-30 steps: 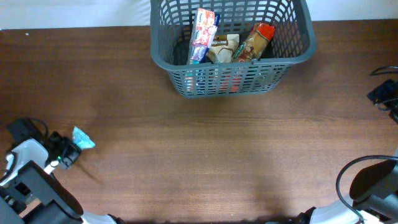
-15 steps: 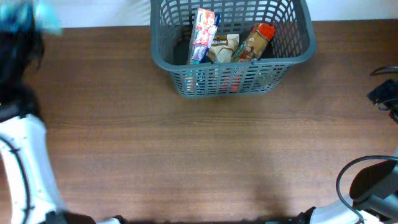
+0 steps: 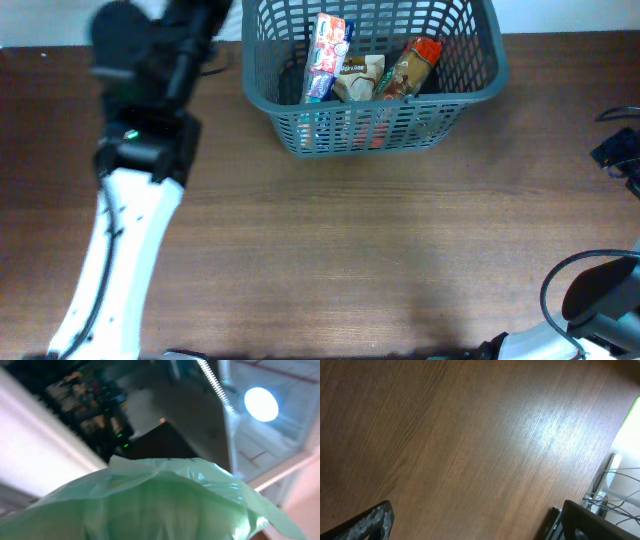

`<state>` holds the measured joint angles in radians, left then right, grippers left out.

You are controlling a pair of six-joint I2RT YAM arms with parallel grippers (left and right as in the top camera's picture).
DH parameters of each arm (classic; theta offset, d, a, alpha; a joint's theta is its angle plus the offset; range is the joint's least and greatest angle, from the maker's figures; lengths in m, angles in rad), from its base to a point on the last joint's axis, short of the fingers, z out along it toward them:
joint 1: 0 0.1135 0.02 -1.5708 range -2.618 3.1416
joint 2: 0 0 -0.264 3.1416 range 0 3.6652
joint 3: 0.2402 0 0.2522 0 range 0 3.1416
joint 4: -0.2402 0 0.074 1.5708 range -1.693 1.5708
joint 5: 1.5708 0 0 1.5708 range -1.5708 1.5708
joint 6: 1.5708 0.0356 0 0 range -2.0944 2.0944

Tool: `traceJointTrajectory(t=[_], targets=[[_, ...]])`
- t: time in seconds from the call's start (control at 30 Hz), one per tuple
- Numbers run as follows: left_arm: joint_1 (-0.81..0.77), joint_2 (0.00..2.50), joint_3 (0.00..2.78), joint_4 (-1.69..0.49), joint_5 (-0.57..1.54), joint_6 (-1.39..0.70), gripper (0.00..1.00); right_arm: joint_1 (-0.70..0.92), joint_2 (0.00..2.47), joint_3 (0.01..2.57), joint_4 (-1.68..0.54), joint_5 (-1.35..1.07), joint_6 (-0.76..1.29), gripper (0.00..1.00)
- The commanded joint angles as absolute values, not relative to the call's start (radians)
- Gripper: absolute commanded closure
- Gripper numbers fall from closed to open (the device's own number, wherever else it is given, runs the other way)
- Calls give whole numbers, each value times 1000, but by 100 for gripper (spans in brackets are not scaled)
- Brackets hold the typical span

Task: Pack container
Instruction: 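Lift the light-blue packet and carry it over the basket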

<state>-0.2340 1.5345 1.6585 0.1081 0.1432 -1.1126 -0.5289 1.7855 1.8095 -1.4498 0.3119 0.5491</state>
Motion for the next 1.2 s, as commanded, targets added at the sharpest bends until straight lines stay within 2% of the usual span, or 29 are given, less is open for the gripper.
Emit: traceJointTrajectory(t=[0.0, 0.27, 0.53, 0.63, 0.7, 0.83, 1.17], targets=[[-278, 1643, 1662, 108, 46, -1053, 98, -531, 1776, 1806, -1450, 313, 559, 1], [-332, 1899, 1662, 116, 76, -1140, 98, -531, 1776, 1806, -1449, 313, 559, 1], [-362, 1960, 1662, 101, 89, -1135, 97, -531, 1776, 1806, -1449, 313, 559, 1], [-362, 1960, 1662, 99, 89, -1135, 79, -531, 1776, 1806, -1449, 313, 559, 1], [-362, 1960, 1662, 100, 89, -1135, 56, -531, 1776, 1806, -1449, 313, 559, 1], [-359, 1960, 1662, 101, 90, -1135, 35, -531, 1776, 1806, -1450, 313, 559, 1], [-321, 1959, 1784, 81, 204, -1032, 34, -531, 1776, 1806, -1449, 313, 559, 1]])
